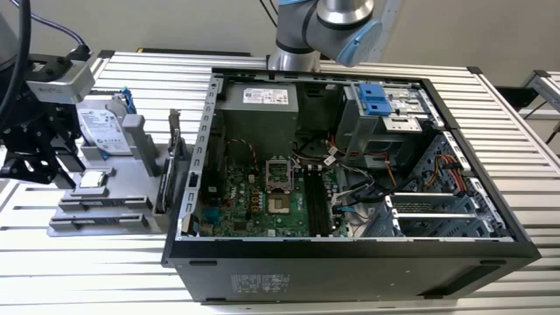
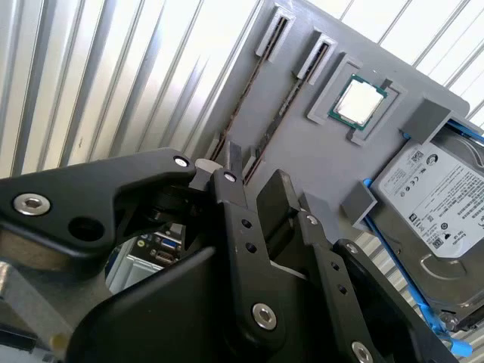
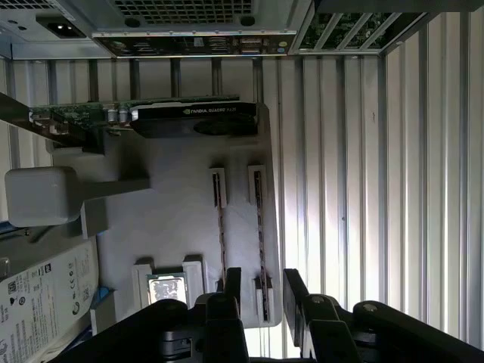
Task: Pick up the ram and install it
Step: 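Pick up the ram and move it above insertion slot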
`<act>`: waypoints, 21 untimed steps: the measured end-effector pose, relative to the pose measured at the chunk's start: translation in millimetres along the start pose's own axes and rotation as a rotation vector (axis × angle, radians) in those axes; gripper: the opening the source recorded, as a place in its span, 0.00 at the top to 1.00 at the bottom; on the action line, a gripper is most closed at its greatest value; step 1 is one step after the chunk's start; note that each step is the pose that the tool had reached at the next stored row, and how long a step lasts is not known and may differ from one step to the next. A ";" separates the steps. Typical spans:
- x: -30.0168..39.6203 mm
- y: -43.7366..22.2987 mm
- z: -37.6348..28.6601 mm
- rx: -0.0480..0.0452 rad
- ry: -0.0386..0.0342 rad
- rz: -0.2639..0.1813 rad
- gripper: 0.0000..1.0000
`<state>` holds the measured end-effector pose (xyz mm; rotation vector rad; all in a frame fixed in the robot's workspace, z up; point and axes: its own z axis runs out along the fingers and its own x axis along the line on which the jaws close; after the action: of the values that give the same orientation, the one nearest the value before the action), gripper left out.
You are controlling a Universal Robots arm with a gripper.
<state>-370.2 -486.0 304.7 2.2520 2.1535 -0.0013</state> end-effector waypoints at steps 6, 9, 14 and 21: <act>0.0 0.0 2.3 0.0000 0.0000 0.000 0.00; 0.0 -0.1 3.4 0.0000 -0.0001 0.000 0.00; 0.1 -0.1 5.4 0.0000 0.0000 0.000 0.00; 0.1 -0.1 8.2 0.0000 0.0000 0.000 0.00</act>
<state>-370.2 -486.1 296.5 2.2519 2.1536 -0.0013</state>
